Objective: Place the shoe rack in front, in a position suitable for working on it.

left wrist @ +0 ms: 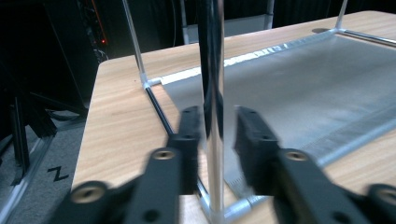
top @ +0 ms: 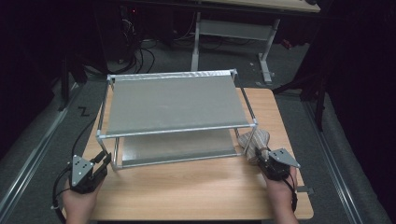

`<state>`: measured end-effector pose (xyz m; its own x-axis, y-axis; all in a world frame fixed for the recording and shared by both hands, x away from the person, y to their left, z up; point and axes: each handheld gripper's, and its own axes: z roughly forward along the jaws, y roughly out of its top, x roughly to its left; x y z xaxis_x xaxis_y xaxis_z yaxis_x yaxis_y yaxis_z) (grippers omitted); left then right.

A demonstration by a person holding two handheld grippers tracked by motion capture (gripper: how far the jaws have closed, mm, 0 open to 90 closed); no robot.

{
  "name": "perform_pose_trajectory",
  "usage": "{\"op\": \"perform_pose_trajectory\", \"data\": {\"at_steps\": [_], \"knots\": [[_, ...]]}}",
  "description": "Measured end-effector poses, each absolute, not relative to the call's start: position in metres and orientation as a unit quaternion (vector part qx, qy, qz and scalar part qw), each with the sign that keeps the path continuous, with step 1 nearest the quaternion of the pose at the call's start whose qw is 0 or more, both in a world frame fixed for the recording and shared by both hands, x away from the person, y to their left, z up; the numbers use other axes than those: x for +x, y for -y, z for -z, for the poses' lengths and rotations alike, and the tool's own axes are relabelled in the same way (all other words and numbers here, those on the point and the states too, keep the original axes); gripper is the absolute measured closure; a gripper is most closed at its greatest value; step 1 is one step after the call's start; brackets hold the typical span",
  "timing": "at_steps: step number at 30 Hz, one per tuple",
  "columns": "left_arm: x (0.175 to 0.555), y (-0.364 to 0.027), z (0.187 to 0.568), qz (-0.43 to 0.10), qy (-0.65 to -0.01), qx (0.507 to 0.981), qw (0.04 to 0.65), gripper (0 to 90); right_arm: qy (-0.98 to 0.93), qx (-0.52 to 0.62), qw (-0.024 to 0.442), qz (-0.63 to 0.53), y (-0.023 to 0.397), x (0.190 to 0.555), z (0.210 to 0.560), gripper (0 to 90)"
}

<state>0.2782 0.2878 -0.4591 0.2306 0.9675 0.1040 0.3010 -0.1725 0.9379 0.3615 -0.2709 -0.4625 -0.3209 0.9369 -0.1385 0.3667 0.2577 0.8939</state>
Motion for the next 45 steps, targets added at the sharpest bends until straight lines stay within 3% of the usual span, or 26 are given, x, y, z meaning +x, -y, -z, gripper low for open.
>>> {"op": "perform_pose_trajectory", "data": {"at_steps": [16,27,33,37,45], "knots": [[0.342,-0.262,0.458,-0.373,-0.505,0.643,0.438,80.3,-0.710,0.476,0.347,-0.386,0.289,0.335,0.456,65.0],[0.387,-0.263,0.460,-0.375,-0.518,0.638,0.428,76.0,-0.696,0.498,0.334,-0.396,0.281,0.315,0.462,64.8],[0.359,-0.271,0.467,-0.357,-0.531,0.638,0.428,59.8,-0.700,0.496,0.326,-0.397,0.273,0.306,0.465,64.6],[0.326,-0.272,0.468,-0.348,-0.535,0.638,0.431,58.8,-0.705,0.489,0.319,-0.402,0.270,0.301,0.467,64.7],[0.277,-0.222,0.466,-0.317,-0.450,0.676,0.489,56.8,-0.716,0.480,0.297,-0.411,0.262,0.306,0.472,64.7]]}}
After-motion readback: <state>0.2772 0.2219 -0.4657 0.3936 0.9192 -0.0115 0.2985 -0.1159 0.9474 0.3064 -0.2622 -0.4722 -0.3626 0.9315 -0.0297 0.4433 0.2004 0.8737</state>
